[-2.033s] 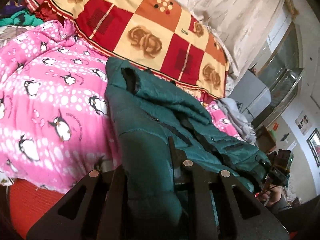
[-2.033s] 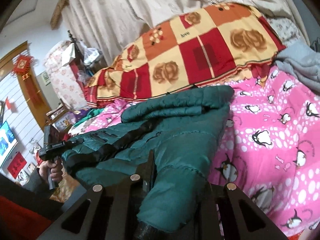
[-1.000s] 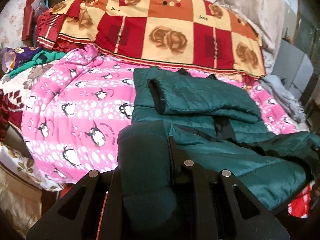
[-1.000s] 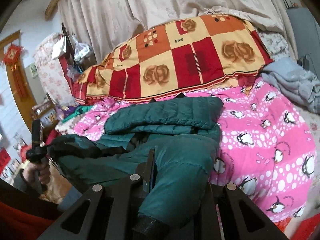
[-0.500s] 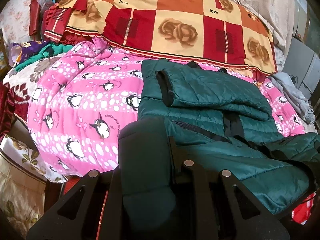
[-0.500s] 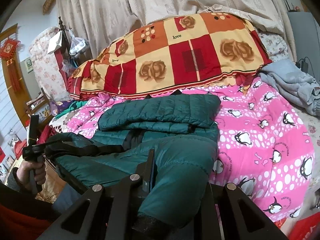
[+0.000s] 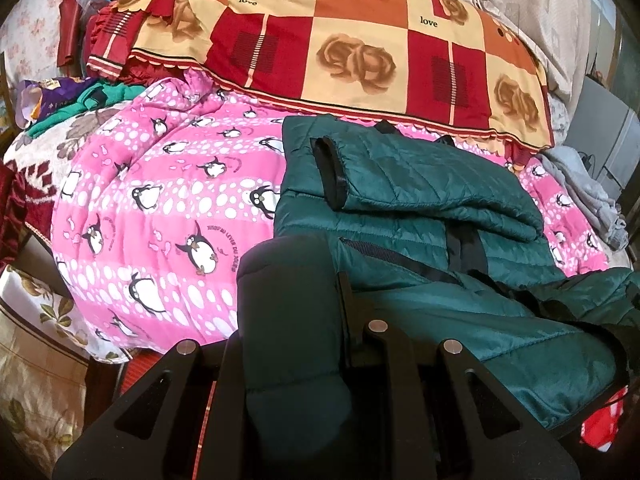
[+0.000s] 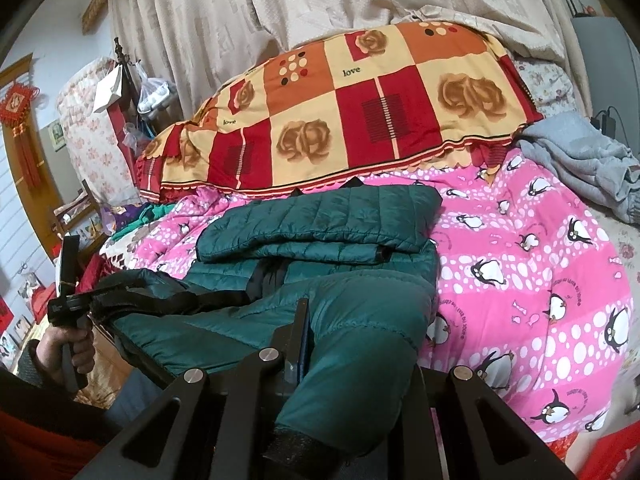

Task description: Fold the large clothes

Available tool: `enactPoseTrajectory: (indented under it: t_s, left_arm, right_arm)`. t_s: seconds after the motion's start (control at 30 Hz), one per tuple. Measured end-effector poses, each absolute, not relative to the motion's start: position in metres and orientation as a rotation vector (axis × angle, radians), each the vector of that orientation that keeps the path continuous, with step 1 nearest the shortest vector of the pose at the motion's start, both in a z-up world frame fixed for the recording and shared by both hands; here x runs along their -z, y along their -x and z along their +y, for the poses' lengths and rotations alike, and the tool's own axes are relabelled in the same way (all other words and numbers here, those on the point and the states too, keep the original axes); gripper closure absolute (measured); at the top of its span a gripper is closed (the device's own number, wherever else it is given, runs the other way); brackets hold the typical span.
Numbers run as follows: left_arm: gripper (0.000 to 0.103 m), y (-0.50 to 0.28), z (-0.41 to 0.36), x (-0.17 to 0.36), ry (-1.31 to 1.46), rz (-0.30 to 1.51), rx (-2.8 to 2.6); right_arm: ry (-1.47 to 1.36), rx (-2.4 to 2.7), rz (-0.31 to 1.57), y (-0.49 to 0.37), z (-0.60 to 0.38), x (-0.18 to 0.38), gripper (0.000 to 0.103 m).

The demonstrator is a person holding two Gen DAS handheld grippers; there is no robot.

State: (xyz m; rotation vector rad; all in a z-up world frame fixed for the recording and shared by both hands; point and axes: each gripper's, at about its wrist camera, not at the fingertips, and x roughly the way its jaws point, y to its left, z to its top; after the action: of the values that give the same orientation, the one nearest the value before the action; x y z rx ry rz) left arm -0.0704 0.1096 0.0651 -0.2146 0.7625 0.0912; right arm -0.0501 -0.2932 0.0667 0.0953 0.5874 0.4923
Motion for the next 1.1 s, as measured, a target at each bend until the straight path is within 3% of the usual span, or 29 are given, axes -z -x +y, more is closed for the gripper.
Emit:
enactPoseTrajectory:
  t_s: [1.1]
  left_arm:
    - [0.089,0.074,0.119,-0.071,0.327,0.746,-0.063]
  right_arm:
    - [-0.124,-0.411,0.539,0.031,-0.283,-0.082,0.089]
